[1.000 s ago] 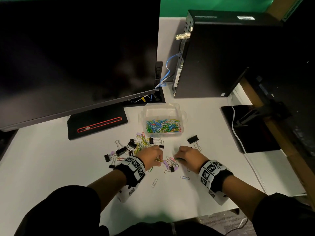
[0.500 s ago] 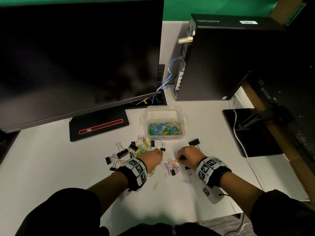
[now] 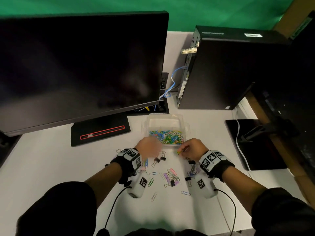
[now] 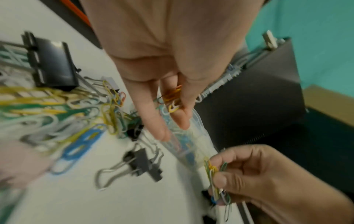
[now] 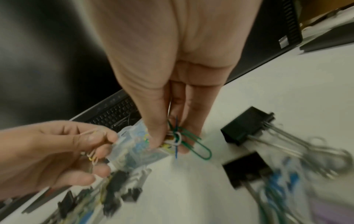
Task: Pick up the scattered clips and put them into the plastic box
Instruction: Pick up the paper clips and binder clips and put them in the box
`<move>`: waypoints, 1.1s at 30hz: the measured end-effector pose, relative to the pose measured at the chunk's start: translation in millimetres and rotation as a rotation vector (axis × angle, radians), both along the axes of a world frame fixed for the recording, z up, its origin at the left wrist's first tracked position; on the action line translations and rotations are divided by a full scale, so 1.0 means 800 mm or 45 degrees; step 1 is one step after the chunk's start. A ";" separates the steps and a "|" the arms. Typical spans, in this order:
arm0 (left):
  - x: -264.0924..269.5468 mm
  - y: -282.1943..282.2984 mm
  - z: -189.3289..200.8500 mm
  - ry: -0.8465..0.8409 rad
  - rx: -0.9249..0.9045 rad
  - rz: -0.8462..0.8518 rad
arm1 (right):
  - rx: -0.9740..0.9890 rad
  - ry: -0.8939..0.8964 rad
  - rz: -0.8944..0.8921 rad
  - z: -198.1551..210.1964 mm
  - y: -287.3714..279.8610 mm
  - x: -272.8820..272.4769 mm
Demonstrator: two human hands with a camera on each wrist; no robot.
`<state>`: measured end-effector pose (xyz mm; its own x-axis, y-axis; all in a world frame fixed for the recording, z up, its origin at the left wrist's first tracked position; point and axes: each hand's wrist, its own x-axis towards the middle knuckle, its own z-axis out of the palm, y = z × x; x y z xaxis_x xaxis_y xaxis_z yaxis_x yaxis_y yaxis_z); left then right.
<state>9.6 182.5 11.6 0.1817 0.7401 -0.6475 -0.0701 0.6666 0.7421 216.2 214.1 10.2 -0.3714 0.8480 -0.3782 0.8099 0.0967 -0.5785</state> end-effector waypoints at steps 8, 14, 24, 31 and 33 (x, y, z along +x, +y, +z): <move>0.000 0.034 0.017 -0.287 -0.034 0.295 | 0.010 0.192 -0.200 0.020 0.051 -0.014; 0.002 0.052 0.017 -0.319 -0.058 0.424 | -0.029 0.301 -0.313 0.011 0.074 -0.030; -0.022 0.032 0.022 -0.078 0.229 0.181 | -0.028 0.112 -0.063 -0.009 0.072 -0.044; -0.035 0.003 0.012 0.280 0.433 -0.121 | 0.056 -0.328 0.581 -0.020 0.045 -0.058; -0.036 -0.011 0.006 0.671 0.537 -0.394 | 0.075 -0.439 0.563 -0.020 0.045 -0.053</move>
